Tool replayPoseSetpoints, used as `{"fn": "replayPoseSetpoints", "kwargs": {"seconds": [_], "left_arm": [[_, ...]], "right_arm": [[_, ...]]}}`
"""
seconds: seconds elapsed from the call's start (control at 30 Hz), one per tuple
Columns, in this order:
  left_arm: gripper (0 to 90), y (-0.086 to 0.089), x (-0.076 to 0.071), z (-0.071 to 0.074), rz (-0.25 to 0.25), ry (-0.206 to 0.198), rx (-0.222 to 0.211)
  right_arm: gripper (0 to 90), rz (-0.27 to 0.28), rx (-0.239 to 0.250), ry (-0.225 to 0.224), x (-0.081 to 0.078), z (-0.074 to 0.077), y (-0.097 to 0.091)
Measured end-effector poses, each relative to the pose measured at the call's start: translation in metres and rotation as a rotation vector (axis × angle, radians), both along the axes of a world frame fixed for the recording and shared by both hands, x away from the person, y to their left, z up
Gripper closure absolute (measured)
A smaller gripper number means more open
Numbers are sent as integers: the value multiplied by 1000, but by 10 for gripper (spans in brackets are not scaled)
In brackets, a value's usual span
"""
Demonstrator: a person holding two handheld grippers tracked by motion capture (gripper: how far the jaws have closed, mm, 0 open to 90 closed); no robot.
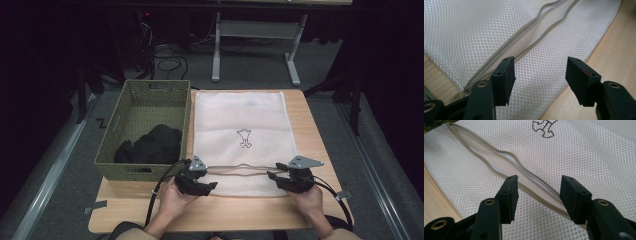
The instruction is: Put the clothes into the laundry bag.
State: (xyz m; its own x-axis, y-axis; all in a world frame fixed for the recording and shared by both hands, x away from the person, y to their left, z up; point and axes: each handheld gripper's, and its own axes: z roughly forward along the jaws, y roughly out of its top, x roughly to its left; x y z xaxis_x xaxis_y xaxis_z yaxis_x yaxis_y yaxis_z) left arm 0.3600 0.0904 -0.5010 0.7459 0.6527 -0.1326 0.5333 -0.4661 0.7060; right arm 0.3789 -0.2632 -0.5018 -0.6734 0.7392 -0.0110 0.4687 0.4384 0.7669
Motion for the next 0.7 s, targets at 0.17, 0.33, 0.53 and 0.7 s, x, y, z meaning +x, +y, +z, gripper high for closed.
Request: {"fn": "replayPoseSetpoints", "kwargs": {"seconds": [0.17,0.33,0.53,0.7], "left_arm": [[407,-1,0,0,-2,-1,4],[408,-1,-1,1,2,-12,2],[408,-6,-4,9,-7,-60,-3],[408,-8,-3,11,-9,-60,-3]], "right_arm": [[498,2,3,-7,-1,1,0],[498,1,0,-4,0,-1,0],[498,5,-7,-12,0,-1,0],[498,6,-4,-8,-1,-1,0]]}}
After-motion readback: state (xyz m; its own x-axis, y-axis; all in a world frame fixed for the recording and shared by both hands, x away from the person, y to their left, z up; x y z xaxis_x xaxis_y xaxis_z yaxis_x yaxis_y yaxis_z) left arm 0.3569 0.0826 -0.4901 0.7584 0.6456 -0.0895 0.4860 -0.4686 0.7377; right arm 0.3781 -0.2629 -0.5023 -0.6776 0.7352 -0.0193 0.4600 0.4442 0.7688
